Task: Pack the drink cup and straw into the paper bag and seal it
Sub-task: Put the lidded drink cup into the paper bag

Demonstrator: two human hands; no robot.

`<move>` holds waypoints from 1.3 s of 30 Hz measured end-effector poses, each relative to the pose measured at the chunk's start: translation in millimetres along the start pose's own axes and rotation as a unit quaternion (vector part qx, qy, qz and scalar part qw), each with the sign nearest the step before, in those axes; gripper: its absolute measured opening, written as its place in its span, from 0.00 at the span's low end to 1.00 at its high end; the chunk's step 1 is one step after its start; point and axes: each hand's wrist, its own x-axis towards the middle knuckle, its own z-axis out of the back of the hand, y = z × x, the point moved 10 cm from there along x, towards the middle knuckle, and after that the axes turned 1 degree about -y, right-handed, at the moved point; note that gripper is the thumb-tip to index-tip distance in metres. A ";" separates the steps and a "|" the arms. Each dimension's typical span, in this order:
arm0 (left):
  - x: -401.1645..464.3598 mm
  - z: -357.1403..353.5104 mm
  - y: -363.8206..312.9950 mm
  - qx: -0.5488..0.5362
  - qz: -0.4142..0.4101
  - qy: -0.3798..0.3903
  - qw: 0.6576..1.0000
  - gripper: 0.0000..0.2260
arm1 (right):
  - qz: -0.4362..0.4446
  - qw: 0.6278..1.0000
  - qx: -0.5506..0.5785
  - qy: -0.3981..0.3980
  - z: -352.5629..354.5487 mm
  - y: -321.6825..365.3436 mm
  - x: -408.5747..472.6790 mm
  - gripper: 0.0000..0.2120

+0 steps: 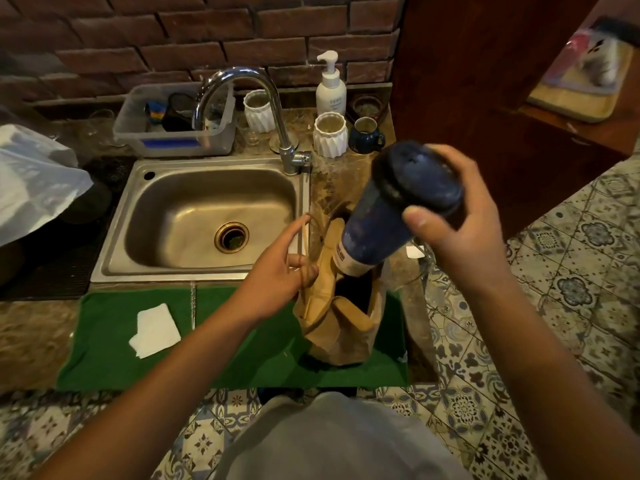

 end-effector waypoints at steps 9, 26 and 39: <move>-39.1 14.8 25.8 0.014 0.017 -0.018 1.000 0.35 | -0.007 0.973 -0.119 0.198 -60.8 -23.1 -33.3 0.42; -55.4 40.1 30.0 0.054 0.005 -0.064 0.996 0.39 | 0.036 0.824 -0.387 0.413 -104.7 -46.2 -51.0 0.46; -50.2 54.0 28.8 0.090 -0.012 -0.088 0.992 0.38 | 0.086 0.641 -0.593 0.479 -148.8 -87.2 -38.9 0.49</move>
